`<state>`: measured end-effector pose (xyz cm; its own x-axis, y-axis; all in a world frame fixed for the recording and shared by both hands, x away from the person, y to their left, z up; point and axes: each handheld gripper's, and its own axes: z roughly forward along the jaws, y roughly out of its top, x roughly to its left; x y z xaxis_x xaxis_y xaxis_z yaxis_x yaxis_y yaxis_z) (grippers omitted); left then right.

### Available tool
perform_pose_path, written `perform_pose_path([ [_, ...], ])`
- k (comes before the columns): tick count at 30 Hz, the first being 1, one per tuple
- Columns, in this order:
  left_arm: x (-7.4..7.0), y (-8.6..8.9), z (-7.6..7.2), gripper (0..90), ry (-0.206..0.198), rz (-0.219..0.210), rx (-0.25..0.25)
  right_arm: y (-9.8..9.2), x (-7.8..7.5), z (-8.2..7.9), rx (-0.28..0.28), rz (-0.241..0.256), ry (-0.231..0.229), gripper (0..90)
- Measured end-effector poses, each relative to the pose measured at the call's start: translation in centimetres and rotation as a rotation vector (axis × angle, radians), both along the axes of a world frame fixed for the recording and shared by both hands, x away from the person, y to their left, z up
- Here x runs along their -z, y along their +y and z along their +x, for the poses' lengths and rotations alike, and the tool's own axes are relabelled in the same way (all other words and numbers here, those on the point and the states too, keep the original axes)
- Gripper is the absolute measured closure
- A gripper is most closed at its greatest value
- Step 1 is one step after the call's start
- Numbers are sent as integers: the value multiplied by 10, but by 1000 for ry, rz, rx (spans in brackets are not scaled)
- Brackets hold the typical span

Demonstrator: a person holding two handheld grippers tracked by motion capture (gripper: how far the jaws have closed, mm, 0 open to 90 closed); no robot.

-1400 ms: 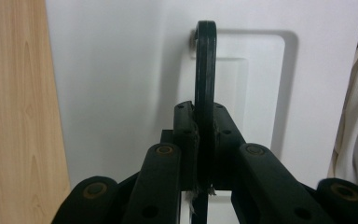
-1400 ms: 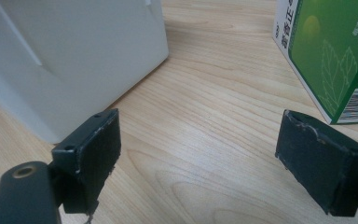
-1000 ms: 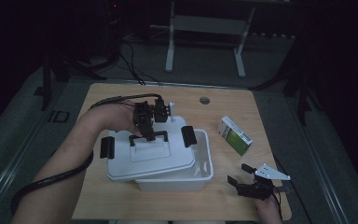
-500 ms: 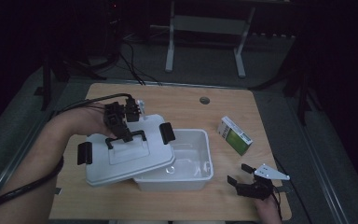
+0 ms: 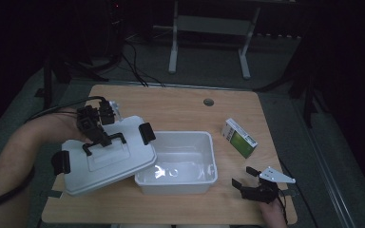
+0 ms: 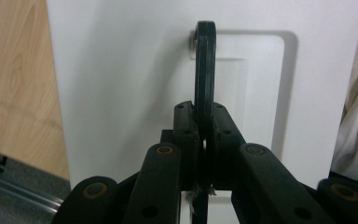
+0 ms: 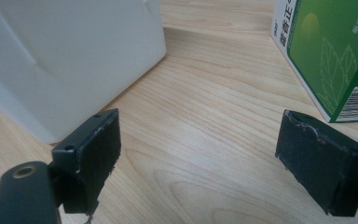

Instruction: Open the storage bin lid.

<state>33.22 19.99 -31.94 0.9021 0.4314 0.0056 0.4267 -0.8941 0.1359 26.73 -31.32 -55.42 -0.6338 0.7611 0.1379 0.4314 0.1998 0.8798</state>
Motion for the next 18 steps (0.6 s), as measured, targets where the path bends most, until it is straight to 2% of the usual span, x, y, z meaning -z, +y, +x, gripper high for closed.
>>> perform_pose_path([
  [6, -1, 21, -7, 838, -3, -10, -43, 0, 0, 0, -3, 1, -1, 136],
  [10, 1, 35, -11, 838, 2, -1, -69, 0, 0, 0, -2, 0, -1, 136],
  [13, 5, 44, -13, 838, 4, 9, -87, 0, 0, 0, 0, 1, 1, 136],
  [18, 17, 56, -16, 838, 27, -4, -106, 1, 0, 0, -2, 0, 0, 136],
])
